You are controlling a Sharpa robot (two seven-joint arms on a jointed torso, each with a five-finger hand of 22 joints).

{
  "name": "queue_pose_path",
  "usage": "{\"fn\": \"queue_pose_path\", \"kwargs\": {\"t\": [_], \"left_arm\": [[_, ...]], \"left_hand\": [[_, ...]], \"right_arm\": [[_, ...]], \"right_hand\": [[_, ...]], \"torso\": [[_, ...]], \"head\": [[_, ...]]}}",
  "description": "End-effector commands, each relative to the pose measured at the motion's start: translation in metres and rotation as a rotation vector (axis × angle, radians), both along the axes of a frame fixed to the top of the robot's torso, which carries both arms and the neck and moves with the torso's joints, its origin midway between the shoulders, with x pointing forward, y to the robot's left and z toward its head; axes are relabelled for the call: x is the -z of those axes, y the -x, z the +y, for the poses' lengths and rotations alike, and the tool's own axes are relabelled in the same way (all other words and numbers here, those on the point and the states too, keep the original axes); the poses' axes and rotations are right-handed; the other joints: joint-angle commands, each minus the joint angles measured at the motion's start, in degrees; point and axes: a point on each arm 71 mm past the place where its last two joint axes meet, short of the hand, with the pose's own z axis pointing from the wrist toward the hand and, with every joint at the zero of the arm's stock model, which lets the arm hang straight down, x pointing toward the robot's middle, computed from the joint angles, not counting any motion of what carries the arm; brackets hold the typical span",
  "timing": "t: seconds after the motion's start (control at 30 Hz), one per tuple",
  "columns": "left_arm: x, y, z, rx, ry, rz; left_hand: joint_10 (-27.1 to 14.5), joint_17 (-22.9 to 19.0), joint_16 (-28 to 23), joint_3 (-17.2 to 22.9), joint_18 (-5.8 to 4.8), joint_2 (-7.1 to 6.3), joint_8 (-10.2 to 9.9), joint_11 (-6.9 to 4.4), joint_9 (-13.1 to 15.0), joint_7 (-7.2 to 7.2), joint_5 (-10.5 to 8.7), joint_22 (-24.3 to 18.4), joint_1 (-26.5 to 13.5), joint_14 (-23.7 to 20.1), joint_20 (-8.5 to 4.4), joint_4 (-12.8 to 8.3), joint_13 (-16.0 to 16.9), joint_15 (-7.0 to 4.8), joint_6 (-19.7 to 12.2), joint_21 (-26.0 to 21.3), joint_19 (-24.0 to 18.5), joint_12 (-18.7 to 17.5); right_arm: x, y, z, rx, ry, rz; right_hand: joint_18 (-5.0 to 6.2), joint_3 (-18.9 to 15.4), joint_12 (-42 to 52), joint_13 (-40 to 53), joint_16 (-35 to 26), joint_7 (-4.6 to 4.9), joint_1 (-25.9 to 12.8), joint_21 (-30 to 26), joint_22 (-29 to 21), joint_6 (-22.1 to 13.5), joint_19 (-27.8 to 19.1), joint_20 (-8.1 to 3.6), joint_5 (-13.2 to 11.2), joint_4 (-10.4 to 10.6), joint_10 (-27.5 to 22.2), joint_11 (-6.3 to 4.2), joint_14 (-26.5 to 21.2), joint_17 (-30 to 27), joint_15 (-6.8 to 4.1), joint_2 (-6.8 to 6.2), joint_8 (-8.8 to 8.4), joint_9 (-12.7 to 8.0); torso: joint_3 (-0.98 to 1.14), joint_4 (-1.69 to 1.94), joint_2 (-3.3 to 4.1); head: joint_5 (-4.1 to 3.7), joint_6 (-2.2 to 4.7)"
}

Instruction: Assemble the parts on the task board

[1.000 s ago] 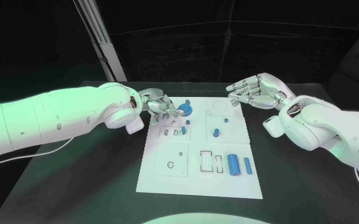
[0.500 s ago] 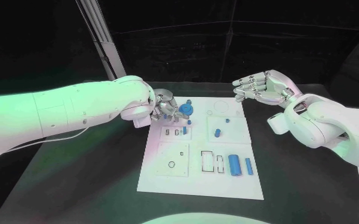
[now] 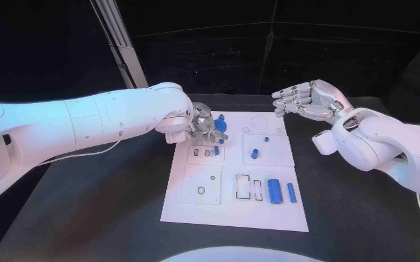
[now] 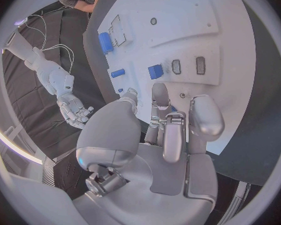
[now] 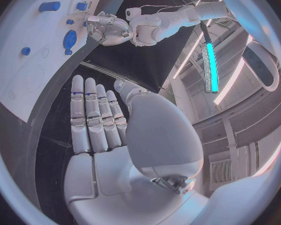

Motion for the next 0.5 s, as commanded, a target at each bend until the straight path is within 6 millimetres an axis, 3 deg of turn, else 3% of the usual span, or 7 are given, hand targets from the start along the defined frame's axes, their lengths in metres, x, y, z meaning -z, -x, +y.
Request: {"fn": "queue_pose_path", "kwargs": {"t": [0.03, 0.5], "left_arm": [[0.003, 0.0007, -0.0016, 0.025, -0.03, 0.06], [0.0053, -0.0033, -0.0049, 0.03, -0.061, 0.078]], "left_hand": [[0.41, 12.79, 0.23, -0.33, -1.11, 0.41, 0.37, 0.07, 0.08, -0.41, 0.14, 0.19, 0.41, 5.39, -0.1, 0.06, 0.06, -0.42, 0.07, 0.29, 0.35, 0.27], [0.5, 13.33, 0.49, -0.48, -1.22, 1.12, 1.0, -0.04, 0.78, -0.55, 0.18, 0.89, 1.35, 5.5, -0.19, -0.07, 0.25, -0.49, -0.01, 0.82, 0.46, 0.53]], "right_arm": [[-0.0022, -0.0007, 0.0011, -0.005, -0.009, -0.012], [-0.0011, -0.0028, 0.002, -0.006, -0.007, -0.01]], "right_hand": [[0.47, -0.04, -0.19, -0.05, -0.35, 0.04, -0.93, -0.16, -0.14, -0.51, 0.22, 0.13, 0.35, -0.26, -0.23, 0.2, 0.15, -0.14, 0.37, -0.06, -0.14, -0.02], [0.47, -0.14, -0.24, -0.05, -0.36, 0.06, -1.3, -0.33, -0.26, -0.55, 0.25, 0.19, 0.34, -0.22, -0.26, 0.23, 0.13, -0.35, 0.41, -0.17, -0.15, -0.02]], "torso": [[-0.03, 0.01, 0.01], [-0.03, 0.07, -0.02]], "head": [[0.02, -0.23], [0.09, -0.9]]}}
